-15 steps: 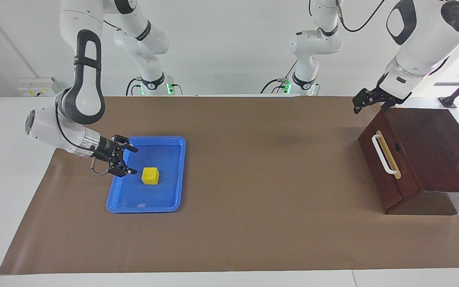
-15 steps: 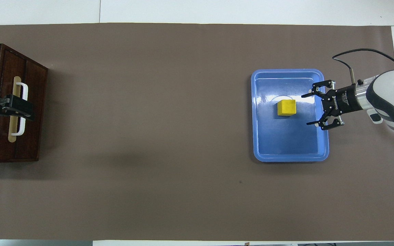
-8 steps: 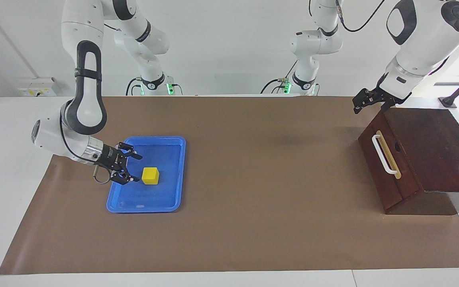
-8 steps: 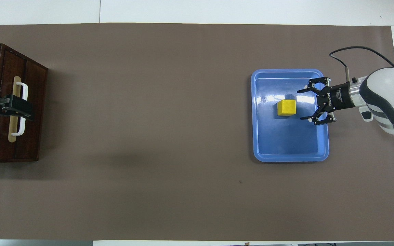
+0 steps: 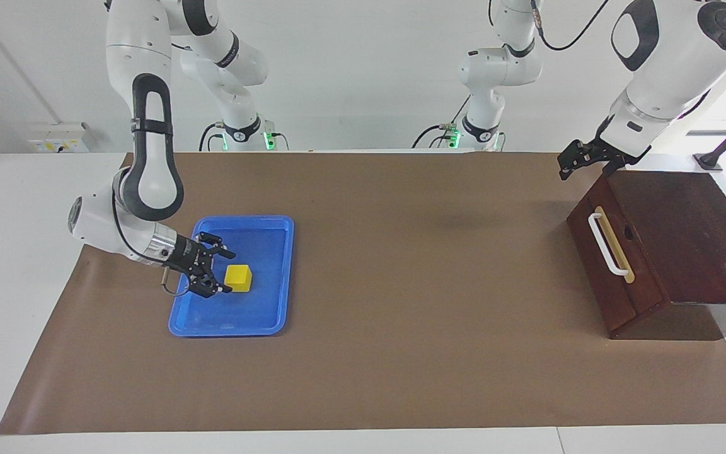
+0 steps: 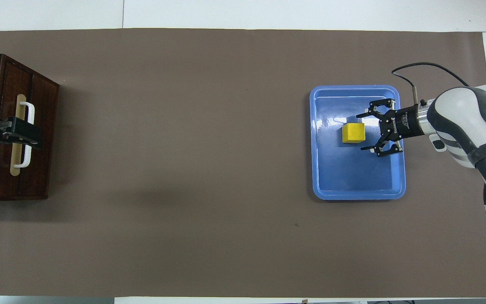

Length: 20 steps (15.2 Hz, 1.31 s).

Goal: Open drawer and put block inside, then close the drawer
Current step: 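Close the right gripper on the yellow block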

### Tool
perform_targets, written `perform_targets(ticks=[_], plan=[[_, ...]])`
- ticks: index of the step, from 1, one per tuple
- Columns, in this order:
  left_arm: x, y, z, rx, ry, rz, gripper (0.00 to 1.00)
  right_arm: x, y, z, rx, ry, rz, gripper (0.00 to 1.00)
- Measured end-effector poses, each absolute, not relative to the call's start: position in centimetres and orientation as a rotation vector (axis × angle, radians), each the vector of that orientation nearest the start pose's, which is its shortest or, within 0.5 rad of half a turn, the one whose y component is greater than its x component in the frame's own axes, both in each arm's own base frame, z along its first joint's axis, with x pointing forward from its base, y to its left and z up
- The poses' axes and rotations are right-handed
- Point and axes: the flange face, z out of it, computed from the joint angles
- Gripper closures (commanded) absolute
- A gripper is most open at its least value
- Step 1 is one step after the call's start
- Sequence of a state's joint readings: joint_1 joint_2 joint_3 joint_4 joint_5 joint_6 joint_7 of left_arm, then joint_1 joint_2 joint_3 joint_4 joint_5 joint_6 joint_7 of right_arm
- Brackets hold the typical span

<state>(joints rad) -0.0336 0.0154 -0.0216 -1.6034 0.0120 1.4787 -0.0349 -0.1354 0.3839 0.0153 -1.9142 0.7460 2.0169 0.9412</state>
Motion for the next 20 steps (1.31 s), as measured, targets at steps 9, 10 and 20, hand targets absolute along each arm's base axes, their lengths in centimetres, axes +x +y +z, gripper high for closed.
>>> perform_targets(ticks=[9, 10, 20], plan=[[54.64, -2.8, 59.34, -3.116, 0.029, 0.218, 0.0, 59.85, -3.5, 27.82, -1.905, 1.745, 0.642, 0.31], [54.64, -2.8, 59.34, -3.116, 0.029, 0.218, 0.0, 59.85, -3.5, 27.81, -1.907, 1.743, 0.641, 0.44], [54.64, -2.8, 59.34, -3.116, 0.029, 0.218, 0.0, 60.23, -3.09, 28.53, -1.945, 1.679, 0.624, 1.0]])
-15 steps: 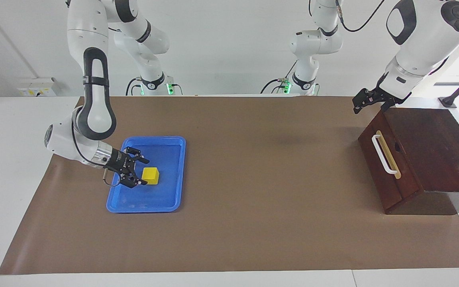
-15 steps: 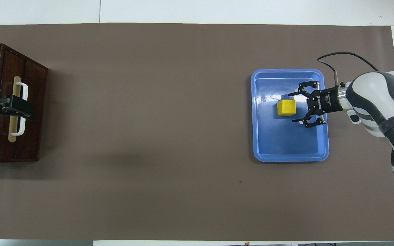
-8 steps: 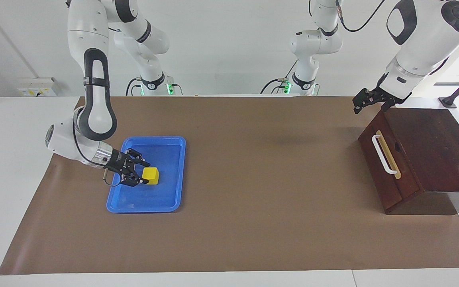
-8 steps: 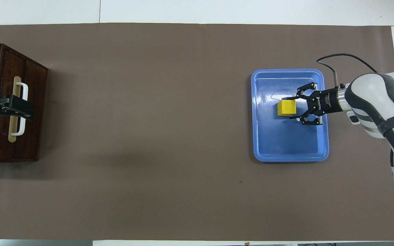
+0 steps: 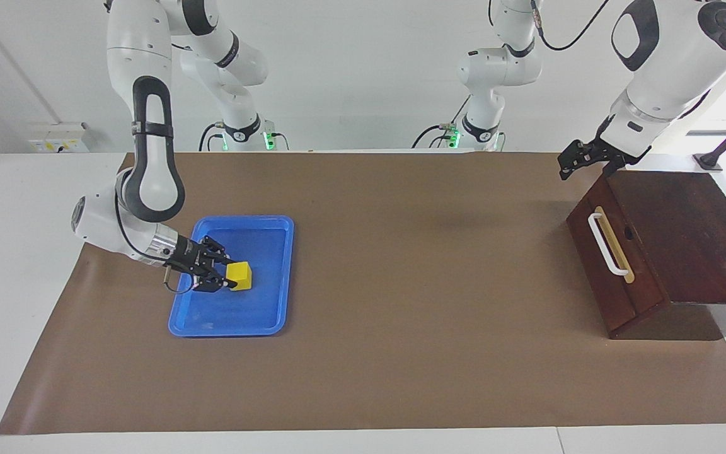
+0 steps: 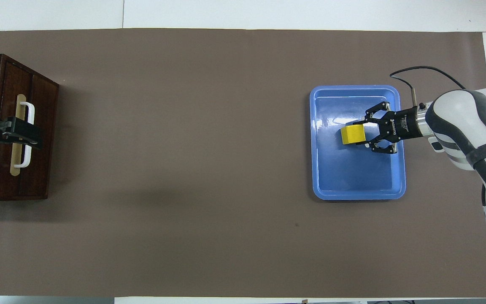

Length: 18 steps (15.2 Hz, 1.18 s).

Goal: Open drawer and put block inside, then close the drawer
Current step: 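Close the right gripper on the yellow block, then lift the yellow block with the right gripper toward the cabinet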

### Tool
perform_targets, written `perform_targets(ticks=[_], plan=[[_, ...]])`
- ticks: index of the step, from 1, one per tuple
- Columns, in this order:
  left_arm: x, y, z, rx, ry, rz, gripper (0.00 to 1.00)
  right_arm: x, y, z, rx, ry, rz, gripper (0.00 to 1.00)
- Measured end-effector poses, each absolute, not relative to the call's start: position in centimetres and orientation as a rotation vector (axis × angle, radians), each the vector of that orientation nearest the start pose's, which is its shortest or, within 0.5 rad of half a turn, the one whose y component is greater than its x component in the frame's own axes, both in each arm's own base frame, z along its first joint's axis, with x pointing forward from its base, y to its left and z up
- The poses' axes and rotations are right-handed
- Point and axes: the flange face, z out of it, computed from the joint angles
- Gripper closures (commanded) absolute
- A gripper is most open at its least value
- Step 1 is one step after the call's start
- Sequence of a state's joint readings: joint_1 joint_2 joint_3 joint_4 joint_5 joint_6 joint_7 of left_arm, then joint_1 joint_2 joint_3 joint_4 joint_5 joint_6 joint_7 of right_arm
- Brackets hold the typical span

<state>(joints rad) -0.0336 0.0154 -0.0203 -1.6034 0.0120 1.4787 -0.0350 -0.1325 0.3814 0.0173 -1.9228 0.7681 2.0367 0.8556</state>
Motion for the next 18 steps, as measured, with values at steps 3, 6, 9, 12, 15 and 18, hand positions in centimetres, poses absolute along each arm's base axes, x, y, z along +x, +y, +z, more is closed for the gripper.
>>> perform_targets(ticks=[3, 6, 9, 12, 15, 18], plan=[[54.6, -2.8, 59.3, -3.116, 0.029, 0.218, 0.0, 62.1, -0.8, 32.2, -1.95, 1.638, 0.639, 1.0], [54.6, -2.8, 59.3, -3.116, 0.029, 0.218, 0.0, 64.4, 4.0, 37.7, -1.936, 1.639, 0.657, 1.0], [54.6, -2.8, 59.3, -3.116, 0.029, 0.218, 0.0, 65.2, 10.4, 41.7, -1.937, 1.641, 0.671, 1.0], [54.6, -2.8, 59.3, -3.116, 0.029, 0.218, 0.0, 64.7, 17.1, 44.5, -1.934, 1.659, 0.702, 1.0], [54.6, -2.8, 59.3, -3.116, 0.029, 0.218, 0.0, 63.9, 22.2, 46.1, -1.923, 1.678, 0.71, 1.0], [54.6, -2.8, 59.3, -3.116, 0.029, 0.218, 0.0, 62.6, 27.3, 46.7, -1.913, 1.69, 0.699, 1.0]])
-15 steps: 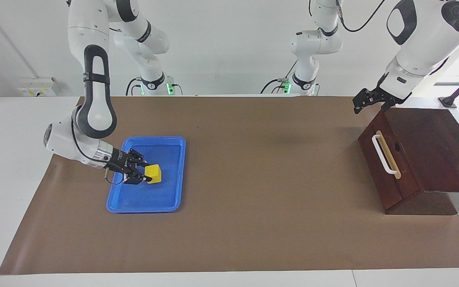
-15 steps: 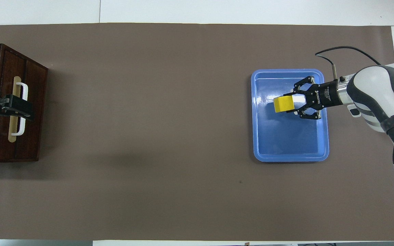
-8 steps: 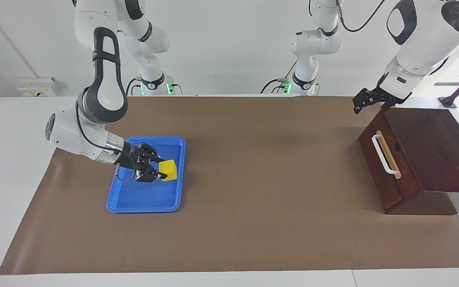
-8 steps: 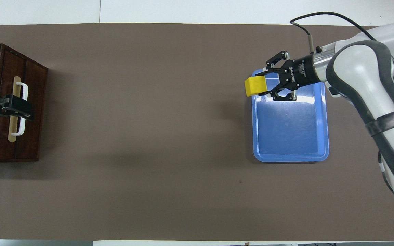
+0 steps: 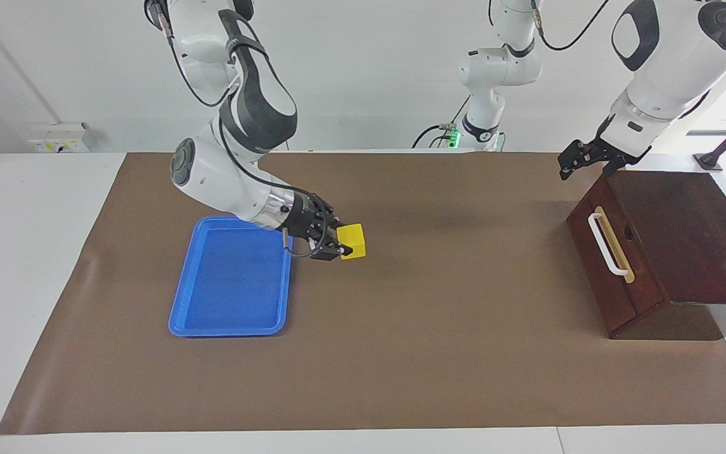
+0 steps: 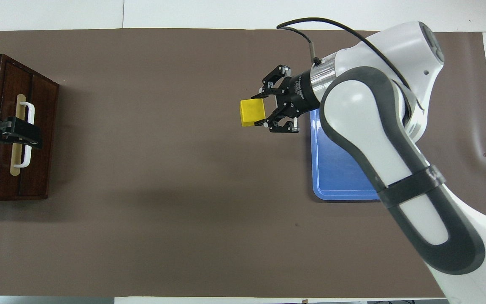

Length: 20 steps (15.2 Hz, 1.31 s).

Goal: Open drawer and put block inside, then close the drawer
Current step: 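Lift the yellow block with the right gripper toward the cabinet, then pull the drawer open with the left gripper while the right gripper holds the block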

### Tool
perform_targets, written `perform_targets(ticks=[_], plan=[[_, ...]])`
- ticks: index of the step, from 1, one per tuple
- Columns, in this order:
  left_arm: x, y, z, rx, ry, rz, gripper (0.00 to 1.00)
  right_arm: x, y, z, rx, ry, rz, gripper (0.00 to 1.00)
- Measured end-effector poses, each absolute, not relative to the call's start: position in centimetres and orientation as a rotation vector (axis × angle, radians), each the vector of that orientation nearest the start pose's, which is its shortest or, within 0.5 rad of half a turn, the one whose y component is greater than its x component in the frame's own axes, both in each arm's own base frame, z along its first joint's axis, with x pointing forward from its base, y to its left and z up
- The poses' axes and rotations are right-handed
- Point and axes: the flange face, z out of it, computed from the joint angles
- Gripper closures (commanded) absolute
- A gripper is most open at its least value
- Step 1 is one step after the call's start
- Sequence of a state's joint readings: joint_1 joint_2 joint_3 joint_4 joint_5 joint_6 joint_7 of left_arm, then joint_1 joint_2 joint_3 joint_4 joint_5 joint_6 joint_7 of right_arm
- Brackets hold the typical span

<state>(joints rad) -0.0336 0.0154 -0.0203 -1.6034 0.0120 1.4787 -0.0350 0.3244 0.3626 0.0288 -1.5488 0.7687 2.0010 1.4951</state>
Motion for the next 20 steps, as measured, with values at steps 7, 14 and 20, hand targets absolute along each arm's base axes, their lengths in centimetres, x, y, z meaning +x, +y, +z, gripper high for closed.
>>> perform_targets(ticks=[7, 14, 20], plan=[[54.6, -2.8, 59.3, -3.116, 0.029, 0.218, 0.0, 61.2, 30.9, 46.9, -1.904, 1.712, 0.716, 1.0], [54.6, -2.8, 59.3, -3.116, 0.029, 0.218, 0.0, 61.0, 31.5, 46.9, -1.891, 1.727, 0.714, 1.0], [54.6, -3.1, 59.3, -3.115, 0.037, 0.218, 0.0, 61.0, 31.6, 46.9, -1.893, 1.725, 0.716, 1.0]])
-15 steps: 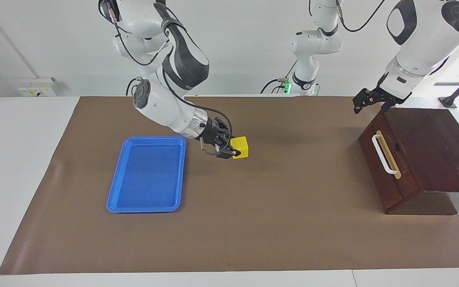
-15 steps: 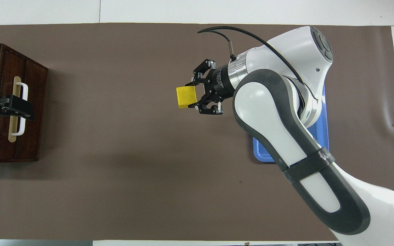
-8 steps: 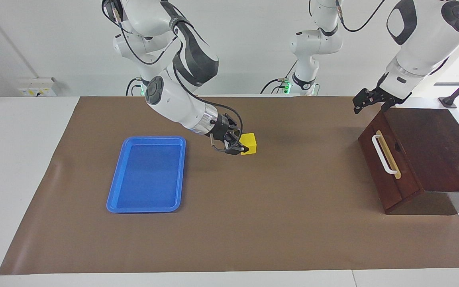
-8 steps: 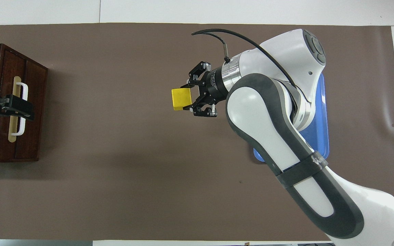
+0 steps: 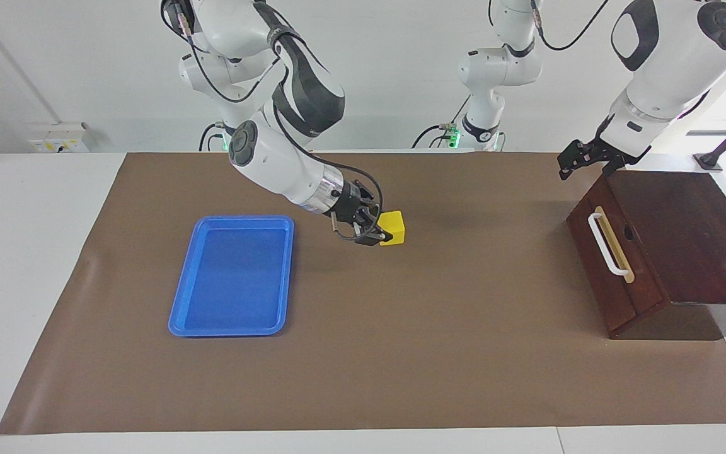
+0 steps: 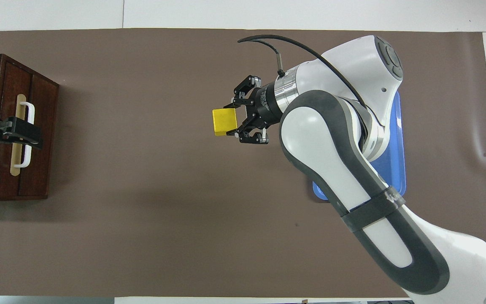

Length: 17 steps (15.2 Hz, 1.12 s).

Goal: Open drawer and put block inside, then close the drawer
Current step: 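Pull the drawer open with the left gripper while the right gripper holds the block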

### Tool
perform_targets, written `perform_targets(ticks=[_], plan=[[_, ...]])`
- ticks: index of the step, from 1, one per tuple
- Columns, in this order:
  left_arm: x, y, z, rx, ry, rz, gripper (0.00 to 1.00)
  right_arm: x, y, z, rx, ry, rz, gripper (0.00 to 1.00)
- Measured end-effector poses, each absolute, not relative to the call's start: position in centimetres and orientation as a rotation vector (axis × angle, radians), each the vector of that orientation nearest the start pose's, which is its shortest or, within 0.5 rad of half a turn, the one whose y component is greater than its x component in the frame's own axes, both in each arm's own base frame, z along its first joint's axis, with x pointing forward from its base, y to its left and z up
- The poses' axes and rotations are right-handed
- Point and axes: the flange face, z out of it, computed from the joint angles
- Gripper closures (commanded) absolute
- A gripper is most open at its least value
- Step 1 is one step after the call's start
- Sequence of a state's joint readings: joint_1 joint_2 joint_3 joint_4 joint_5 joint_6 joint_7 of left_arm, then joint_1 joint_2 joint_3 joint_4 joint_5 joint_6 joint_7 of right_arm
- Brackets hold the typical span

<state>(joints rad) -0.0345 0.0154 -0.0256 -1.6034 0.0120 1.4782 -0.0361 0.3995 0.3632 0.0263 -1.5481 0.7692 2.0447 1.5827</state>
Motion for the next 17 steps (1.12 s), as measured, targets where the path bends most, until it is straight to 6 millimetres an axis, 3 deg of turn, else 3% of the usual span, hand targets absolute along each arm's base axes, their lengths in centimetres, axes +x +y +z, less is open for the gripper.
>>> perform_targets(ticks=[3, 7, 11, 14, 17], plan=[[55.0, -3.5, 58.0, -3.051, 0.072, 0.111, 0.0, 60.8, 31.9, 46.9, -1.895, 1.723, 0.72, 1.0], [55.3, -6.3, 53.1, -2.865, 0.247, -0.093, 0.0, 60.5, 32.8, 47.1, -1.856, 1.767, 0.724, 1.0], [57.1, -7.1, 49.8, -2.653, 0.392, -0.168, 0.0, 60.5, 33.2, 47.3, -1.837, 1.781, 0.719, 1.0], [58.4, -6.0, 46.9, -2.65, 0.369, -0.183, 0.0, 60.5, 33.2, 47.6, -1.835, 1.775, 0.715, 1.0], [58.2, -4.4, 43.7, -2.675, 0.34, -0.19, 0.0, 60.6, 33.2, 47.7, -1.835, 1.774, 0.714, 1.0]])
